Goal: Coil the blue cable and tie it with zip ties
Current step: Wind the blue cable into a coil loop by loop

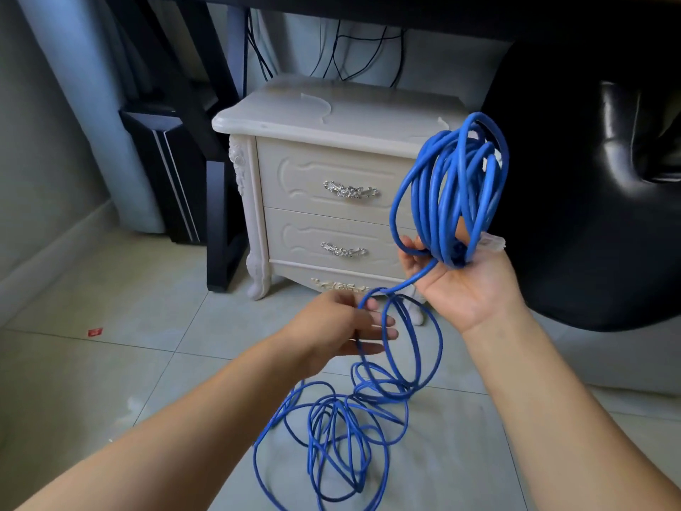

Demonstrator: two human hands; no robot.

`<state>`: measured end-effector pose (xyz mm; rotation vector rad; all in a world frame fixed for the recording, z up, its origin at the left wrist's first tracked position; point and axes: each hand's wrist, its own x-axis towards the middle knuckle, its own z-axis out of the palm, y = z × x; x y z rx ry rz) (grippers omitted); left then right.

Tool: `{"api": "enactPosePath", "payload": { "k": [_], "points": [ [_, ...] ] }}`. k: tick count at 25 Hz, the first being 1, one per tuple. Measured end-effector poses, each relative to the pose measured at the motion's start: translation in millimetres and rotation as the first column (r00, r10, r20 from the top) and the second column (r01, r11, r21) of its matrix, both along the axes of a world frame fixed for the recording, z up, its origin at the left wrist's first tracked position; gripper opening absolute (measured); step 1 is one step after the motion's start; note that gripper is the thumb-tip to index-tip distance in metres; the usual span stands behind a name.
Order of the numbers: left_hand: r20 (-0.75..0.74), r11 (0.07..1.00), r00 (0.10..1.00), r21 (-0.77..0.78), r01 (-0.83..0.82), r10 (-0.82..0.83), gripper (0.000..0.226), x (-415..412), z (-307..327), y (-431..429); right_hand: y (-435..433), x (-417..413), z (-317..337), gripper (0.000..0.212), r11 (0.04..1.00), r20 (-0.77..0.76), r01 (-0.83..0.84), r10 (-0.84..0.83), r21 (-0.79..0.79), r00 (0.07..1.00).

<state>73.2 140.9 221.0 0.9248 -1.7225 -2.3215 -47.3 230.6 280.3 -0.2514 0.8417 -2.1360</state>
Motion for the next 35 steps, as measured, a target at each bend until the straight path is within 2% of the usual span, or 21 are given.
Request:
{"api": "enactPosePath", "payload": {
  "k": [3, 5, 7, 10, 12, 14, 17, 20, 22, 24, 26, 29, 32, 35],
  "points": [
    [0.0, 0.989, 0.992, 0.087, -0.122, 0.123, 0.027, 4, 1, -14, 6, -10, 4, 0.007, 0.998, -0.009, 0.047, -0.046, 0.045, 0.999],
    [-0.007, 0.985, 0.989, 0.093, -0.144, 0.145, 0.03, 6, 2, -22, 9, -15, 5, 0.004, 0.991, -0.019, 0.07, -0.068, 0.111, 0.997],
    [0.001, 0.982, 0.987, 0.097, -0.16, 0.161, 0.03, 8, 2, -27, 10, -23, 2, 0.015, 0.977, -0.034, 0.116, -0.112, 0.176, 0.993],
    [0.024, 0.984, 0.986, 0.063, -0.167, 0.166, 0.032, 9, 3, -32, 9, -29, -2, 0.011, 0.943, -0.105, 0.225, -0.205, 0.244, 0.973],
    [0.016, 0.984, 0.986, 0.073, -0.165, 0.164, 0.035, 8, 5, -34, 11, -33, -4, 0.015, 0.915, -0.14, 0.312, -0.285, 0.254, 0.948],
    [0.014, 0.984, 0.988, 0.088, -0.153, 0.152, 0.035, 9, 8, -37, 13, -34, -4, 0.016, 0.871, -0.222, 0.418, -0.368, 0.257, 0.903],
    [0.051, 0.989, 0.989, 0.033, -0.143, 0.142, 0.031, 13, 10, -37, 17, -33, -1, 0.014, 0.76, -0.441, 0.577, -0.426, 0.3, 0.79],
    [0.086, 0.966, 0.975, -0.182, -0.185, 0.203, 0.025, 13, 8, -40, 16, -32, -4, 0.011, 0.728, -0.551, 0.605, -0.375, 0.323, 0.746],
    [0.078, 0.949, 0.97, -0.235, -0.209, 0.232, 0.027, 15, 9, -44, 12, -30, -8, 0.011, 0.7, -0.615, 0.618, -0.322, 0.357, 0.72],
    [0.045, 0.971, 0.977, -0.135, -0.198, 0.206, 0.028, 17, 12, -47, 8, -26, -12, 0.012, 0.704, -0.606, 0.581, -0.267, 0.409, 0.749],
    [0.001, 0.979, 0.981, 0.057, -0.195, 0.195, 0.03, 19, 15, -47, 5, -21, -15, 0.015, 0.705, -0.607, 0.526, -0.17, 0.476, 0.777],
    [-0.01, 0.927, 0.956, 0.248, -0.282, 0.293, 0.031, 21, 17, -51, 5, -17, -17, 0.008, 0.669, -0.668, 0.487, 0.02, 0.562, 0.744],
    [-0.022, 0.89, 0.922, 0.271, -0.366, 0.386, 0.025, 25, 22, -59, 8, -17, -16, 0.007, 0.582, -0.724, 0.504, 0.229, 0.638, 0.651],
    [-0.073, 0.948, 0.959, 0.19, -0.256, 0.273, 0.02, 27, 28, -55, 8, -17, -21, 0.008, 0.511, -0.723, 0.523, 0.361, 0.682, 0.589]
  ]
}}
